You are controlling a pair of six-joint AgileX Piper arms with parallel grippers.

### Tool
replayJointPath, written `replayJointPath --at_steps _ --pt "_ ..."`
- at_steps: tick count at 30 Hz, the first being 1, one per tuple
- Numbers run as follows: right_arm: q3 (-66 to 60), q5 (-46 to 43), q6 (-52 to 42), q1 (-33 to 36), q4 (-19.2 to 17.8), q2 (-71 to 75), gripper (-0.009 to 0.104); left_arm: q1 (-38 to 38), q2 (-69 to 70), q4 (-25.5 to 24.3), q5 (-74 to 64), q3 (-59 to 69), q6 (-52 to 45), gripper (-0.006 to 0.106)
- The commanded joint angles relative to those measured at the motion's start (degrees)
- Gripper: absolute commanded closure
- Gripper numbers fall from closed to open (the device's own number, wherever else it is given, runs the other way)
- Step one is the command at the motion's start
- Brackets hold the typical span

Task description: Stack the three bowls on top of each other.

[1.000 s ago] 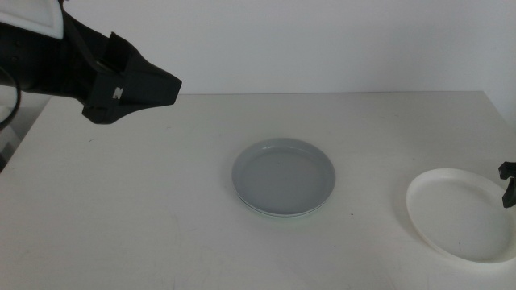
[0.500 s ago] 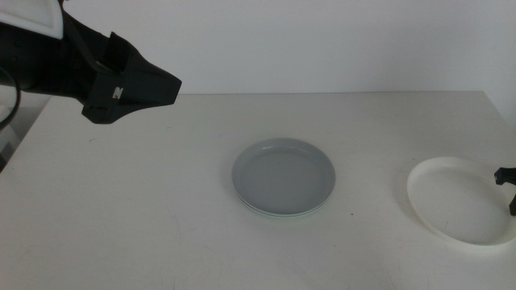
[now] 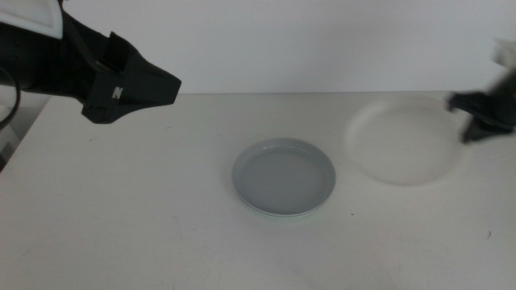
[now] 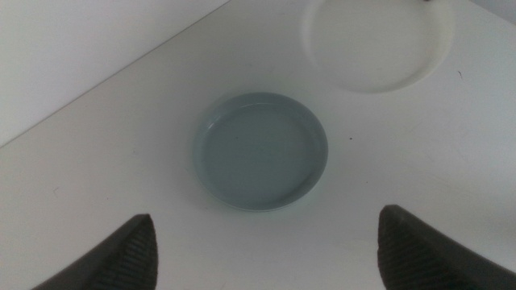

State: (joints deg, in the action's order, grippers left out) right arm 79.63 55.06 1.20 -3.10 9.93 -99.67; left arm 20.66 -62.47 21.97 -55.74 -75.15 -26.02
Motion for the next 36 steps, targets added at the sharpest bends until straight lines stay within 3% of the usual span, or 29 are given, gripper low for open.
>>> replayJointPath --at_steps 1,8,14,23,30,36 --pt "5.2 -0.7 2.7 5.0 0.7 2.7 0.096 0.0 1.2 1.2 3.2 -1.3 0.7 -0.005" --pt "18.2 1.5 6.8 17.3 0.6 -5.0 0.096 0.0 1.2 1.2 3.2 -1.3 0.7 -0.005" --pt "25.2 2.2 8.1 23.2 0.6 -12.9 0.096 0.0 1.2 1.2 3.2 -1.3 0.7 -0.005" --pt "25.9 -0.2 8.1 24.4 -2.2 -19.3 0.096 0.0 1.2 1.2 3.2 -1.3 0.7 -0.005" --pt "25.9 0.0 8.1 24.4 -2.2 -21.1 0.096 0.0 1.2 1.2 3.2 -1.3 0.7 -0.005" --pt "25.9 0.9 8.1 24.4 -3.2 -21.5 0.085 0.0 1.2 1.2 3.2 -1.3 0.7 -0.005"
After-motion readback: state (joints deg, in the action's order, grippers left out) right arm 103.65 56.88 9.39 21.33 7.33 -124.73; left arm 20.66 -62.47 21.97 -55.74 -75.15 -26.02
